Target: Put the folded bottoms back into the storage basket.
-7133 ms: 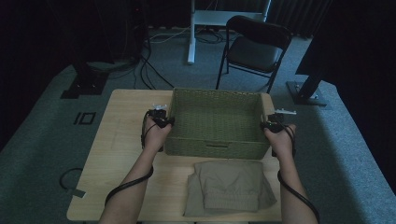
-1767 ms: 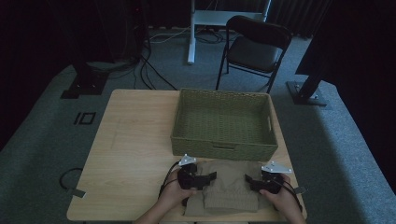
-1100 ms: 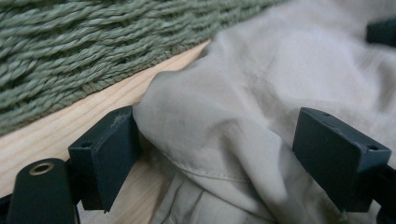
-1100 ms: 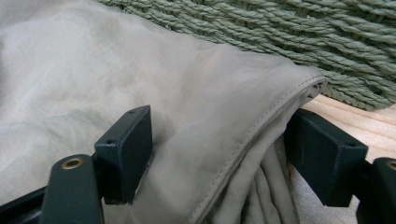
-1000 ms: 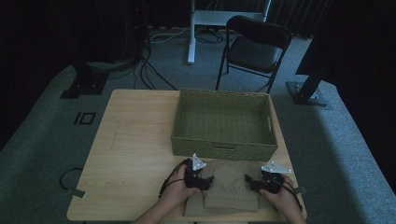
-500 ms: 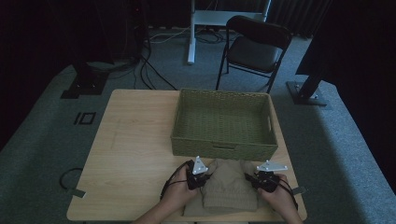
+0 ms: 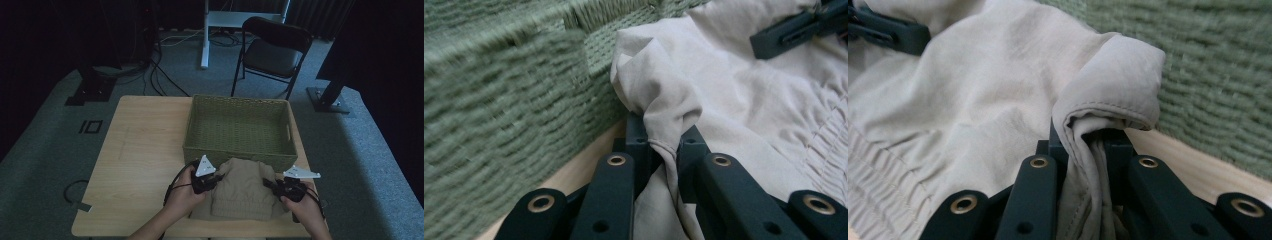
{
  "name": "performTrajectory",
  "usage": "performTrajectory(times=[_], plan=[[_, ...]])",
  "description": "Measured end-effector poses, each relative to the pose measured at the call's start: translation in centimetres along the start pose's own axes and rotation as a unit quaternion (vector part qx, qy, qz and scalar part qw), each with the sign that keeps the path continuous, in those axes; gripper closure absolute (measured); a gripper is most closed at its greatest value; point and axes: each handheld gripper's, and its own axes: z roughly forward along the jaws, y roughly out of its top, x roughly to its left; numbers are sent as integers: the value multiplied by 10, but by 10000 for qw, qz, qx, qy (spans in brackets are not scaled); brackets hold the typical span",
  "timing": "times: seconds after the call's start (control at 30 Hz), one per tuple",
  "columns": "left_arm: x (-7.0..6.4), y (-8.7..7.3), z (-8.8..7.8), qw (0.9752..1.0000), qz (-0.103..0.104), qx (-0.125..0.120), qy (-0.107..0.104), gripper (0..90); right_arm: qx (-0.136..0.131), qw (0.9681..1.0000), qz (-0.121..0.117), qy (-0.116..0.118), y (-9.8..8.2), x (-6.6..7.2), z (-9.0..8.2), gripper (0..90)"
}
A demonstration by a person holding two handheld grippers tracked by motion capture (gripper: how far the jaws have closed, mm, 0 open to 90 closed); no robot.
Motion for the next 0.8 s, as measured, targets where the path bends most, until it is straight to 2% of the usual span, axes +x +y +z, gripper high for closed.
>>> performTrajectory(times=[0.1,0.23,0.53,0.8], plan=[[2,5,-4,10000,19,-15,5,829,-76,10000,7,14,6,0,-4,804],[4,20,-15,9998,155,-99,82,829,-244,9997,-52,46,20,3,-12,804],[16,45,-33,9993,173,-315,137,829,-572,9982,-54,196,49,5,-24,804],[29,71,-42,9985,212,-477,183,828,-772,9968,-97,184,77,1,-29,804]])
